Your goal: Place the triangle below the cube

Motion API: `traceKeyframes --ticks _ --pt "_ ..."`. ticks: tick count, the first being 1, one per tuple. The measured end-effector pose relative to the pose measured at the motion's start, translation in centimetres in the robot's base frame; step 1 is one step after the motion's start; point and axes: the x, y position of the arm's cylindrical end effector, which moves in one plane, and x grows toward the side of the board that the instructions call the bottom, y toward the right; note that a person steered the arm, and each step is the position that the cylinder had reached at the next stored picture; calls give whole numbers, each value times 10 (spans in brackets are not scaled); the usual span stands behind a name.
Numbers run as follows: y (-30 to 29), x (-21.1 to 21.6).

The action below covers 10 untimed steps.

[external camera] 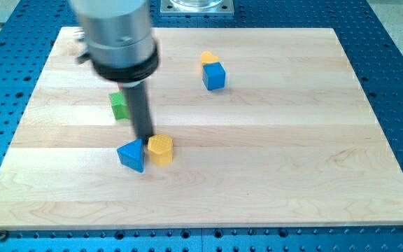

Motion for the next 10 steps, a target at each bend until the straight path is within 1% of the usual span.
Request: traceKeyframes --ticks 1,2,6,7,8,9,10 --pt "31 -15" --pt "39 -17" --pt "30 -19" --pt "69 -19" --pt "130 -19" --pt "138 -18" --pt "138 19"
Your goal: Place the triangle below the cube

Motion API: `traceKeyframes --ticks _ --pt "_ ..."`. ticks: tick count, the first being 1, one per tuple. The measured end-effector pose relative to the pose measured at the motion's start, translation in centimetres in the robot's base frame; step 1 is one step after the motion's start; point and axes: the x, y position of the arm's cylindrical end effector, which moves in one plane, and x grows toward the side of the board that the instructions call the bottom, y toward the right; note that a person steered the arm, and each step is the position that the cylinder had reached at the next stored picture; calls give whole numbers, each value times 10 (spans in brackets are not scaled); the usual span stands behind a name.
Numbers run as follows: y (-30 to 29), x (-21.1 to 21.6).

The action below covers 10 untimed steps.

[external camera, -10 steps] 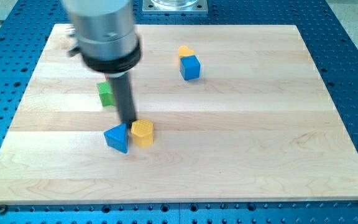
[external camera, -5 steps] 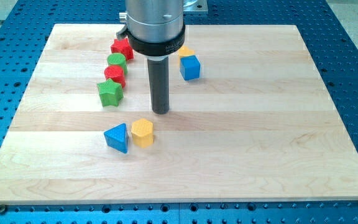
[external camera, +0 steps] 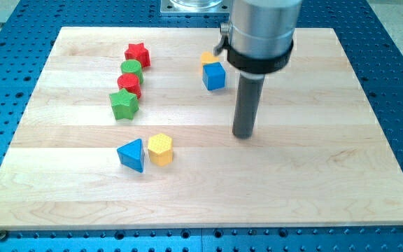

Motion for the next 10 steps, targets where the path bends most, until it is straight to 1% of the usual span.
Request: traceKeyframes --ticks 1,2,3,4,5,6,7,8,9,10 --pt "-19 58" --pt "-75 89" --pt "-141 94" --pt "-193 94" --pt "-200 93" --pt "-198 74" --pt "-178 30" --pt "-176 3" --pt "-166 0" --pt "-132 -29"
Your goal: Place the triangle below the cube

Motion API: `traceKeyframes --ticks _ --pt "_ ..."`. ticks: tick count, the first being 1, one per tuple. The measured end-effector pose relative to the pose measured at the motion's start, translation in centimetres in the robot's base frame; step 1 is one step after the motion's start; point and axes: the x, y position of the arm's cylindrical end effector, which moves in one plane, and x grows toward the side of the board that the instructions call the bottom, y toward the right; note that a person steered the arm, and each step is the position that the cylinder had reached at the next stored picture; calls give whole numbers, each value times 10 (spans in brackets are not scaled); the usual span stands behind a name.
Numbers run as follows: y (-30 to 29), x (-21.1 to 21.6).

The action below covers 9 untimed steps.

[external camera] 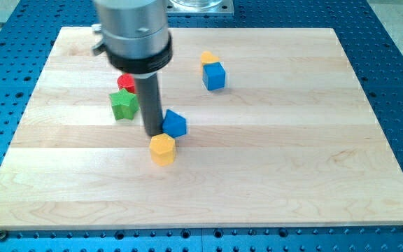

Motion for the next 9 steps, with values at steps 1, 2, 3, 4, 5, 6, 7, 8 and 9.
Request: traceKeyframes --ticks 1,2,3,4,5,6,7,8,9 --pt "29 -4" --pt "60 -18" --pt "53 -18" --pt "27 -14" --pt "51 15" --pt "84 21" --pt "85 21" --pt "100 18" --pt "121 -29"
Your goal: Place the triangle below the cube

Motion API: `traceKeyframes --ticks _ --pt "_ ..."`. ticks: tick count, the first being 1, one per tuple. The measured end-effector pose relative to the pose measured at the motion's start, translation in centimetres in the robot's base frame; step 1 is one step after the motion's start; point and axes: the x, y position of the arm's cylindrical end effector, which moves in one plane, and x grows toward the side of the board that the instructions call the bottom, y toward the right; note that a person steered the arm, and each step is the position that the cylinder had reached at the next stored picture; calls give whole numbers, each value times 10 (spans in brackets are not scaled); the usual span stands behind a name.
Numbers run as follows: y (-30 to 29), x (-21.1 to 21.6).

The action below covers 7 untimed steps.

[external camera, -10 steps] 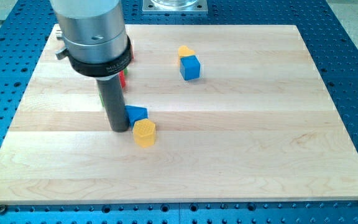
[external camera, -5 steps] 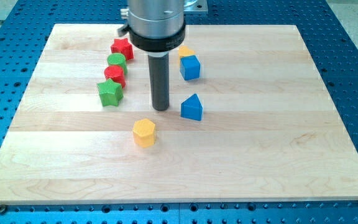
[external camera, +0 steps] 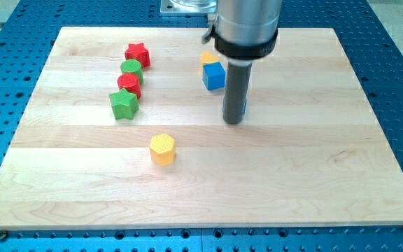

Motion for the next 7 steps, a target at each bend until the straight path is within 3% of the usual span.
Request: traceKeyframes --ticks 2,3,4,5,7 --pt "21 0" --pt "83 -8" --pt "91 -25" --pt "33 -25" --pt "0 -25"
